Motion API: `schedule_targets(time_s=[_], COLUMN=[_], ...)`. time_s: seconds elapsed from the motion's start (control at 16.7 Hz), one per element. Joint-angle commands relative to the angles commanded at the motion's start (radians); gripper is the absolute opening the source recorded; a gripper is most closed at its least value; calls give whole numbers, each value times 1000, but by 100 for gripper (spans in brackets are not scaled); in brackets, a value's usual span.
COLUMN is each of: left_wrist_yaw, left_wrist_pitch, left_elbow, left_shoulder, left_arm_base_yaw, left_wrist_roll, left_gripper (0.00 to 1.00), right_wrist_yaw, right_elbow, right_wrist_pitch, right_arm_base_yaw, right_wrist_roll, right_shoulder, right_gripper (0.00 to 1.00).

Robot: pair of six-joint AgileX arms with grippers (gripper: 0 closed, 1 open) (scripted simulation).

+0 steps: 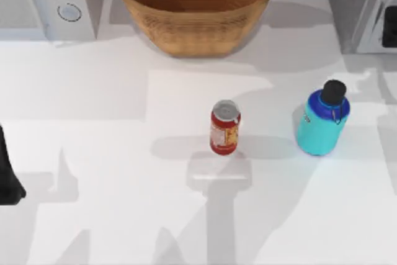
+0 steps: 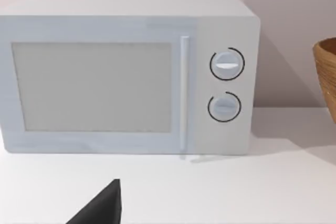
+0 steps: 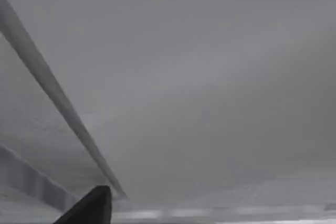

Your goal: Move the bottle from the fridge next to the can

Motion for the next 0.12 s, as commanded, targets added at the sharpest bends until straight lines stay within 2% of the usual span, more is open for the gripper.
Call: schedule_targets(time_s=[0.12], left_wrist_yaw=[0], left_wrist_pitch=[0], left_elbow=[0], left_shoulder=[0], left_arm_base_yaw=[0], left_wrist_roll=[0], left_gripper=[100], right_wrist_yaw=[0], right_elbow=[17], right_wrist_pitch=[-4], right_arm_base_yaw=[0], right_wrist_roll=[0], right_shoulder=[14], right_gripper=[100])
